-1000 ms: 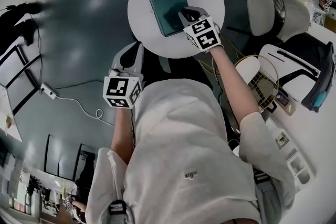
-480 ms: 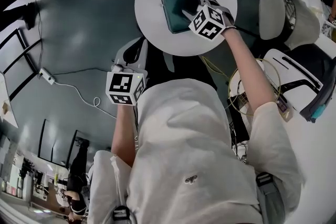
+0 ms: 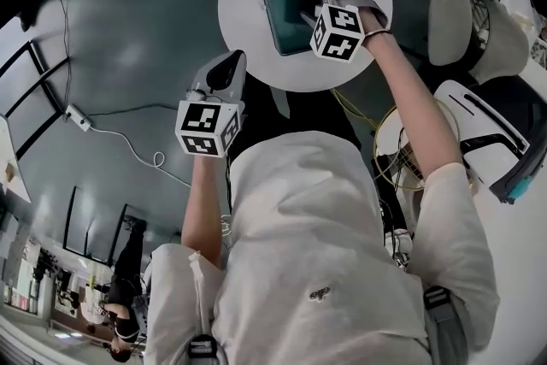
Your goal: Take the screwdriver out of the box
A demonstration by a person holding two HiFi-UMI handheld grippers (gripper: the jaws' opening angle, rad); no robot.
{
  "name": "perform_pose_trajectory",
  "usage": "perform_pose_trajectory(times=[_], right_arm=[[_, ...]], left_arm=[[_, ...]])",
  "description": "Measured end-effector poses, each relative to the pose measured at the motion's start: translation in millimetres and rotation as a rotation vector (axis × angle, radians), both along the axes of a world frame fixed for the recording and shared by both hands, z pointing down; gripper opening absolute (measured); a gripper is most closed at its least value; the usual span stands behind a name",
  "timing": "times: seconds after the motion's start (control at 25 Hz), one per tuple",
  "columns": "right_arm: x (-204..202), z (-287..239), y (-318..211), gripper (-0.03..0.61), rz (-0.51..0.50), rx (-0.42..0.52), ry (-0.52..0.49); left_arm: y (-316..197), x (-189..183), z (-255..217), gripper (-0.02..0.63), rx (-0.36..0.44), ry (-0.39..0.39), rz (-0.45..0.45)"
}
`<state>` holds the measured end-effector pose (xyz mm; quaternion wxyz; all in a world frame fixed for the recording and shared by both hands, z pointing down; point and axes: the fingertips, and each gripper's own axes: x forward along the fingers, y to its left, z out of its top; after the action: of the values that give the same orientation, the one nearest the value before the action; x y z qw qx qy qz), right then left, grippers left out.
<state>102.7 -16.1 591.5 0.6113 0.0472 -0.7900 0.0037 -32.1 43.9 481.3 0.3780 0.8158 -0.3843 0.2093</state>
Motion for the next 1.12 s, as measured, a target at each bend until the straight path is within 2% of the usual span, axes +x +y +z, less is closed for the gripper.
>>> perform_pose_trajectory(times=[0.08,0.28,0.52,0.68,0.8,0.92,1.12], right_arm=[[-2,2,3,0.133,-0.023,-0.01,0.014],[-4,6,1,0.145,0.001,-0.082,0.008],[1,9,1,0.147,0.013,-0.095,0.025],[-3,11,-1,0.147,0.007,-0.104,0.054],[-5,12,-2,0.147,0.002,-0.104,0.059],[-7,12,-3,0.149,-0.003,-0.106,0.057],[-7,14,-2,0.147,-0.006,-0.104,0.068]], left_arm=[[-6,2,13,0.012,-0.008,-0.012,0.02],[-22,8,52,0.012,-0.043,-0.041,0.067],[-42,22,83,0.012,-0.045,-0.038,0.094],[-54,29,104,0.012,-0.063,0.002,0.137],[-56,35,117,0.015,-0.04,-0.023,0.219],[-55,41,127,0.065,-0.007,-0.08,0.326],[-59,48,140,0.081,0.076,-0.192,0.476]])
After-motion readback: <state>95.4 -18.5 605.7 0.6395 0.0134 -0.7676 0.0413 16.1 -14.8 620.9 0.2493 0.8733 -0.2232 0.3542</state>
